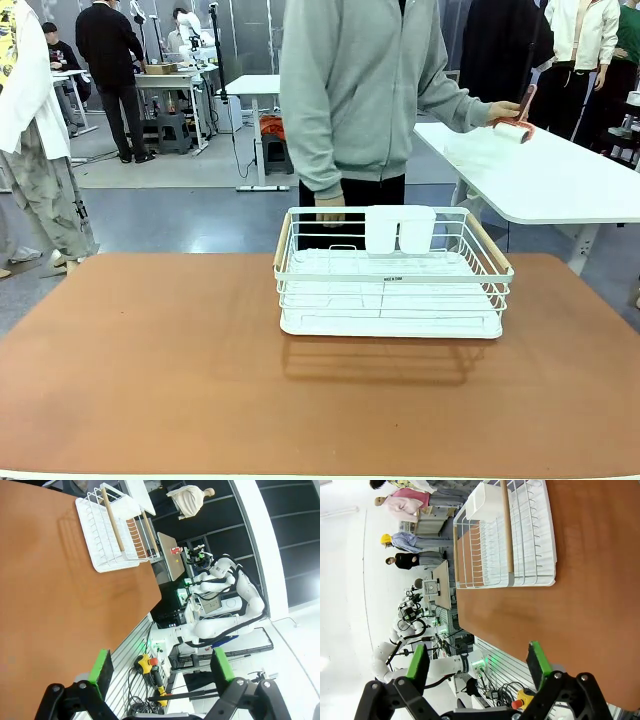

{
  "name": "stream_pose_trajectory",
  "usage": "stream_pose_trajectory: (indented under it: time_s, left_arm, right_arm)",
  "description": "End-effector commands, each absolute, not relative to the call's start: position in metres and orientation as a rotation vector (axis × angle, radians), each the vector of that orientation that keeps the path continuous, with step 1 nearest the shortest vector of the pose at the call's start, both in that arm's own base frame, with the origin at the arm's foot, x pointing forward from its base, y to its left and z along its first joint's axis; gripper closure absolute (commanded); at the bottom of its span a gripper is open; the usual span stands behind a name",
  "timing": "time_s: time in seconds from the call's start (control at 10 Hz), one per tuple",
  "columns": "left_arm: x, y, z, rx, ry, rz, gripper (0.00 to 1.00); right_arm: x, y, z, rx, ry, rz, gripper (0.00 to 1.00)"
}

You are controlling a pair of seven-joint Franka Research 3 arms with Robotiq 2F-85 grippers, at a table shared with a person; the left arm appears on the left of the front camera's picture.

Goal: Clean the table.
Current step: Pick up the Lint Roller when the human hands it over.

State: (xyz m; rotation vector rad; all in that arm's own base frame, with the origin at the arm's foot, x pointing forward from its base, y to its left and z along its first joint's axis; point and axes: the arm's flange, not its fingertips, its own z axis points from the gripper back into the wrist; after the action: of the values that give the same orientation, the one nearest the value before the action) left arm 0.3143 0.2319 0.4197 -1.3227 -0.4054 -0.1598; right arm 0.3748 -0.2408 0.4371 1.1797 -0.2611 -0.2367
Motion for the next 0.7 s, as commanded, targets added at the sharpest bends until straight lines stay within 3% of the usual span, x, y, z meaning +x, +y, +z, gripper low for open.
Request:
stream_pose_trajectory:
  time_s: [0.0, 0.6]
  left_arm:
    - [0.3094, 0.2325, 0.4224, -1.325, -0.411, -0.171, 0.00]
    - [0.3094, 0.2325, 0.4224, -1.325, -0.411, -0.171, 0.00]
  right_arm:
    - [0.3730, -0.2404, 0.4398, 1.181, -0.261, -0.227, 0.00]
    - [0.3730, -0.2404, 0.4398, 1.181, -0.261, -0.227, 0.00]
